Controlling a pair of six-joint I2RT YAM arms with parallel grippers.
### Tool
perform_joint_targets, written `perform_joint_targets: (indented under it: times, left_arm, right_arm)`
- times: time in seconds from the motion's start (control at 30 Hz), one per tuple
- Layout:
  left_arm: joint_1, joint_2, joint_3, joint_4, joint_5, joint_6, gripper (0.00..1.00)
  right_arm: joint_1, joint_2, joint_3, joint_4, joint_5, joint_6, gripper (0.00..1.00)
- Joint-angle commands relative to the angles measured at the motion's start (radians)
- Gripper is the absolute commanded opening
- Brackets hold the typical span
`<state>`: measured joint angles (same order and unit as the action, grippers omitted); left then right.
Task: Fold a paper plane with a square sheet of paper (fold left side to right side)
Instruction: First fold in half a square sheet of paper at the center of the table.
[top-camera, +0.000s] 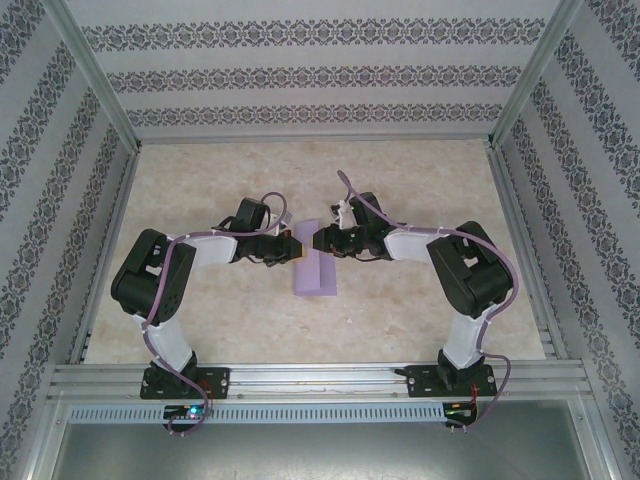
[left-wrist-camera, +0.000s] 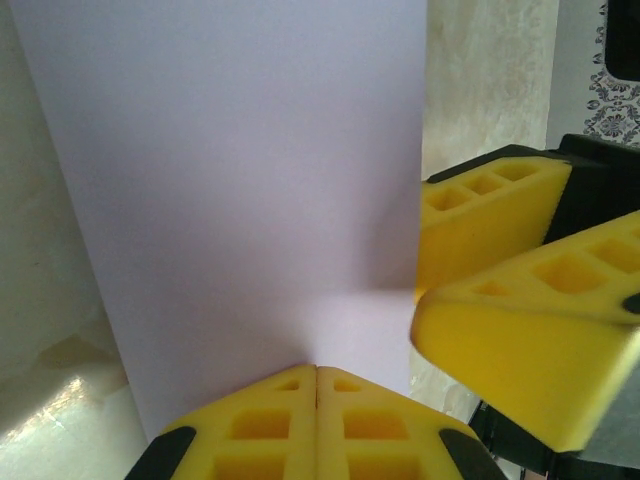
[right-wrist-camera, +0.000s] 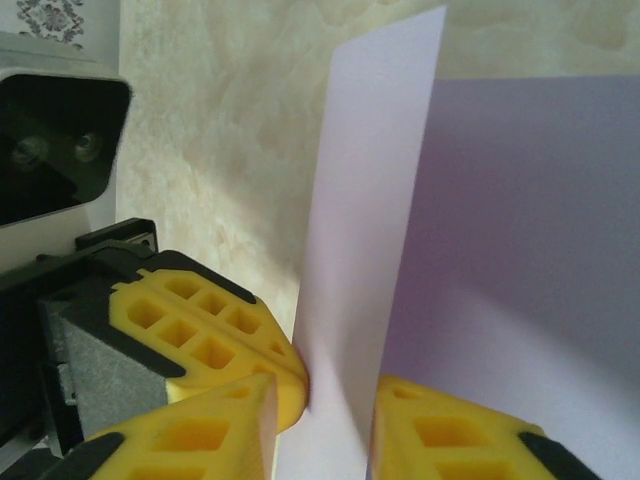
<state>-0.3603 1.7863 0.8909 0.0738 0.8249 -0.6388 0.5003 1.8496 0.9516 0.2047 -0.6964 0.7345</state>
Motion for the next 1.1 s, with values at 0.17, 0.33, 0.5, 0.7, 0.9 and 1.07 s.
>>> perform_joint_targets:
  times: [0.17,0.33,0.5,0.7,0.9,1.07]
  left_arm:
    - [-0.015,-0.017,0.02,-0.024,-0.015,0.017,0.09]
    - [-0.015,-0.076,0.02,-0.073,-0.08,0.043,0.28]
    - [-0.015,-0.132,0.017,-0.141,-0.178,0.075,0.43]
    - [-0.014,-0.119,0.026,-0.185,-0.217,0.085,0.49]
    - [-0.023,-0.074,0.04,-0.184,-0.209,0.073,0.51]
    - [-0.043,-0.036,0.066,-0.181,-0.199,0.07,0.53]
  right_arm:
    - [0.012,0.016,0.013,0.017,0.001,0.006,0.04]
    - [0.009,0.016,0.006,0.001,0.025,0.004,0.0]
    - [0.007,0.014,0.003,-0.021,0.054,-0.001,0.0]
    - [0.003,0.002,0.01,-0.089,0.103,-0.03,0.0]
    - [0.003,-0.007,0.018,-0.151,0.147,-0.056,0.0]
    - [0.001,-0.009,0.021,-0.158,0.155,-0.061,0.0]
